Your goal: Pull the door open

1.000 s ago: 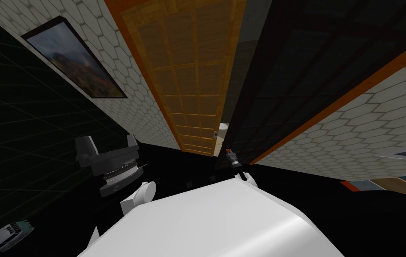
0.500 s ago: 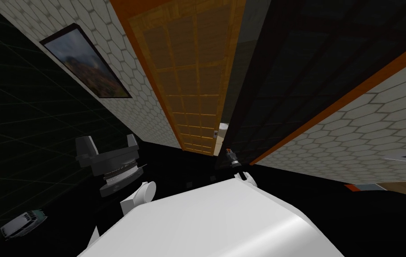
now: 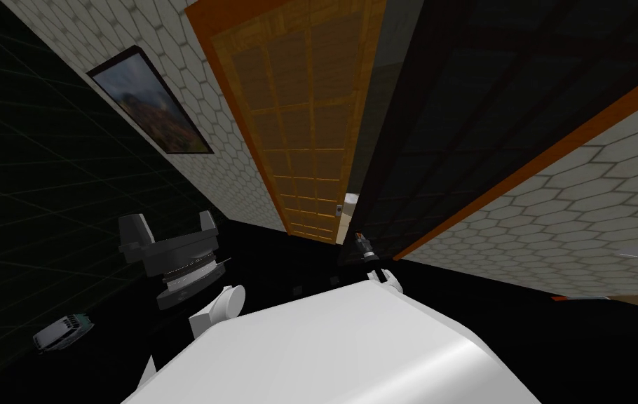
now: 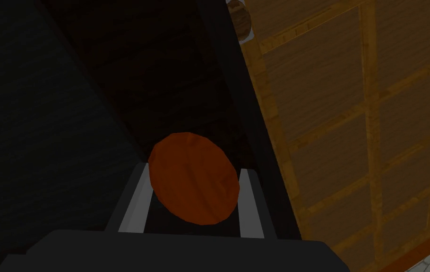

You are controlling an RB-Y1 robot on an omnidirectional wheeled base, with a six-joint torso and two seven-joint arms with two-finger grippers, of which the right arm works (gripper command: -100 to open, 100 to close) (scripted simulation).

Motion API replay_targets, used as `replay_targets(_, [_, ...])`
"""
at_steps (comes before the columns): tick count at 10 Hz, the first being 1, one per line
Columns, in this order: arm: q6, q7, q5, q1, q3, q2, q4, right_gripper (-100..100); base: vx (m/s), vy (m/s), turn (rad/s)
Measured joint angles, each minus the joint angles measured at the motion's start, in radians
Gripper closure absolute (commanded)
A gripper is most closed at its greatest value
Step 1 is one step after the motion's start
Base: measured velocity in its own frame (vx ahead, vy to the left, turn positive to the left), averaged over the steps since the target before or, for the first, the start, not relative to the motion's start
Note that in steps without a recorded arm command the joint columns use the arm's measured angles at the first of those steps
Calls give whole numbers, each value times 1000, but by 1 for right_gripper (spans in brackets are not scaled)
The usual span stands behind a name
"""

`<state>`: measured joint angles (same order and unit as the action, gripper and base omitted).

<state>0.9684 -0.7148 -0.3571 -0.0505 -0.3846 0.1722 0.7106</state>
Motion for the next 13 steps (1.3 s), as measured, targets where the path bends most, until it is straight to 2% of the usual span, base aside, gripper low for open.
replay_targets(4, [-9, 100, 45, -2, 26, 6, 7, 100, -37, -16, 48])
replay_targets(7, [-2, 166, 78, 8, 41, 13, -11, 100, -34, -16, 41])
replay_targets(10, [-13, 237, 109, 5, 60, 16, 1, 100, -37, -15, 54])
replay_targets(13, [-12, 311, 144, 14, 77, 23, -12, 100, -26, -15, 25])
